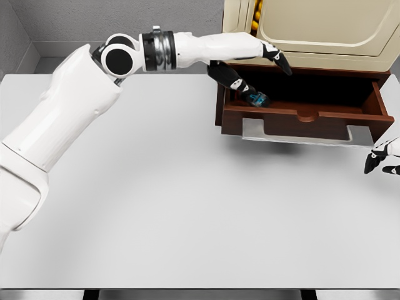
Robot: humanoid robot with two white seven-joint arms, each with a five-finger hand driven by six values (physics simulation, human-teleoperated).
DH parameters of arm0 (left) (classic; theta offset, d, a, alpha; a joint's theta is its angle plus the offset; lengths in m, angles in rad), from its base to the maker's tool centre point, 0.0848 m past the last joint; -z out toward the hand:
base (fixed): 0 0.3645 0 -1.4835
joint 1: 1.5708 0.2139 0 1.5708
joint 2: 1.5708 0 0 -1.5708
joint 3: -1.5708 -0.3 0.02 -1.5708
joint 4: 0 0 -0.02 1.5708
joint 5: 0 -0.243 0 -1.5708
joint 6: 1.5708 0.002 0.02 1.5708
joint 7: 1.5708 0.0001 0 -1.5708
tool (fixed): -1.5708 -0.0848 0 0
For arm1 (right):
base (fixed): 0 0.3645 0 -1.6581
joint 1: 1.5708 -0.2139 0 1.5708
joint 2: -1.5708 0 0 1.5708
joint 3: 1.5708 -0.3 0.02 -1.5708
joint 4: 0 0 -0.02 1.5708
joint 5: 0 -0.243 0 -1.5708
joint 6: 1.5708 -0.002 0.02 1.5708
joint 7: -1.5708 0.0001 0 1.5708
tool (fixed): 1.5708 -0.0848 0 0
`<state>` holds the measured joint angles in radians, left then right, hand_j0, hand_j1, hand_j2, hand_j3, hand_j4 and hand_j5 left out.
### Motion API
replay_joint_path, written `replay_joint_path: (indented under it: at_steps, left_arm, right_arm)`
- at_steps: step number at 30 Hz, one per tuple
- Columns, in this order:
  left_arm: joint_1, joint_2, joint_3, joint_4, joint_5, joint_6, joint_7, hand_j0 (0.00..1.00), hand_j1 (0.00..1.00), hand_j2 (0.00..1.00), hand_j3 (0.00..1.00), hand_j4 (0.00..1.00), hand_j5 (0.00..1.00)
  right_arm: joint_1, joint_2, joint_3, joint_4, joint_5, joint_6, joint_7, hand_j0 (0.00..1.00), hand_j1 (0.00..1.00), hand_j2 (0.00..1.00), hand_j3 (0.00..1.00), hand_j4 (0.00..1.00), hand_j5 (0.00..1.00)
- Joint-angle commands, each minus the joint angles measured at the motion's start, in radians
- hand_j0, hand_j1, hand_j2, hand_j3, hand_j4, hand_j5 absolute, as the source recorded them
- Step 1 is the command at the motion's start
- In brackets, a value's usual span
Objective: Put the switch into the drawer with left arm, and close the drawer with right arm
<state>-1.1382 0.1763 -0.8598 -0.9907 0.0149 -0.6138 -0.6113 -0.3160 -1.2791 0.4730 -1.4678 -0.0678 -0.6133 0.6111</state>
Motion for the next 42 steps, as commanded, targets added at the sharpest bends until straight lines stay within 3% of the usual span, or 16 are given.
replay_joint_path:
  at_steps: [1, 5, 13, 17, 20, 23, 25, 28, 29, 33, 42]
  left_arm:
    - [0.000, 0.002, 0.002, -0.008, 0.014, 0.003, 0.000, 0.96, 0.96, 0.96, 0.96, 0.96, 0.96]
    - [-0.005, 0.012, 0.002, -0.040, 0.042, 0.003, 0.000, 0.98, 0.98, 0.98, 0.98, 0.98, 0.98]
    - [0.009, 0.088, -0.004, -0.263, 0.076, 0.003, 0.000, 0.98, 0.98, 0.98, 0.98, 0.98, 0.98]
    - [0.054, 0.161, -0.004, -0.453, 0.100, 0.003, 0.000, 0.98, 0.98, 0.98, 0.98, 0.98, 0.98]
    - [0.087, 0.348, -0.004, -0.638, 0.163, 0.003, 0.000, 0.98, 0.98, 0.98, 0.98, 0.98, 0.98]
    - [0.103, 0.535, -0.001, -0.640, 0.237, 0.003, 0.000, 0.98, 0.98, 0.98, 0.98, 0.98, 0.98]
    - [0.118, 0.609, 0.001, -0.580, 0.258, 0.003, 0.000, 0.98, 0.98, 0.98, 0.98, 0.98, 0.98]
    - [0.136, 0.608, -0.005, -0.542, 0.231, 0.003, 0.000, 1.00, 1.00, 1.00, 1.00, 1.00, 1.00]
    - [0.170, 0.601, -0.005, -0.513, 0.191, 0.003, 0.000, 1.00, 1.00, 1.00, 1.00, 1.00, 1.00]
    - [0.172, 0.623, -0.002, -0.444, 0.189, 0.003, 0.000, 1.00, 1.00, 1.00, 1.00, 1.00, 1.00]
    - [0.164, 0.672, -0.007, -0.456, 0.189, 0.003, 0.000, 1.00, 1.00, 1.00, 1.00, 1.00, 1.00]
  right_arm:
    - [0.000, -0.005, -0.001, -0.002, -0.006, 0.002, 0.000, 0.52, 0.52, 0.52, 0.52, 0.52, 0.52]
    - [0.000, 0.004, -0.001, 0.000, -0.007, 0.002, 0.000, 0.51, 0.51, 0.51, 0.51, 0.51, 0.51]
    - [-0.018, 0.015, 0.003, 0.029, -0.003, 0.002, 0.000, 0.48, 0.48, 0.48, 0.48, 0.48, 0.48]
    - [-0.029, 0.020, 0.003, 0.038, -0.003, 0.002, 0.000, 0.48, 0.48, 0.48, 0.48, 0.48, 0.48]
    - [-0.037, 0.041, 0.003, 0.046, -0.001, 0.002, 0.000, 0.48, 0.48, 0.48, 0.48, 0.48, 0.48]
    - [-0.046, 0.053, 0.003, 0.044, -0.003, 0.002, 0.000, 0.48, 0.48, 0.48, 0.48, 0.48, 0.48]
    - [-0.054, 0.055, 0.003, 0.043, -0.007, 0.002, 0.000, 0.48, 0.48, 0.48, 0.48, 0.48, 0.48]
    - [-0.055, 0.060, 0.003, 0.043, -0.007, 0.002, 0.000, 0.48, 0.48, 0.48, 0.48, 0.48, 0.48]
    - [-0.057, 0.060, 0.003, 0.043, -0.009, 0.002, 0.000, 0.48, 0.48, 0.48, 0.48, 0.48, 0.48]
    - [-0.072, 0.061, 0.001, 0.043, -0.015, 0.002, 0.000, 0.48, 0.48, 0.48, 0.48, 0.48, 0.48]
    - [-0.107, 0.076, 0.001, 0.052, -0.021, 0.002, 0.000, 0.49, 0.49, 0.49, 0.49, 0.49, 0.49]
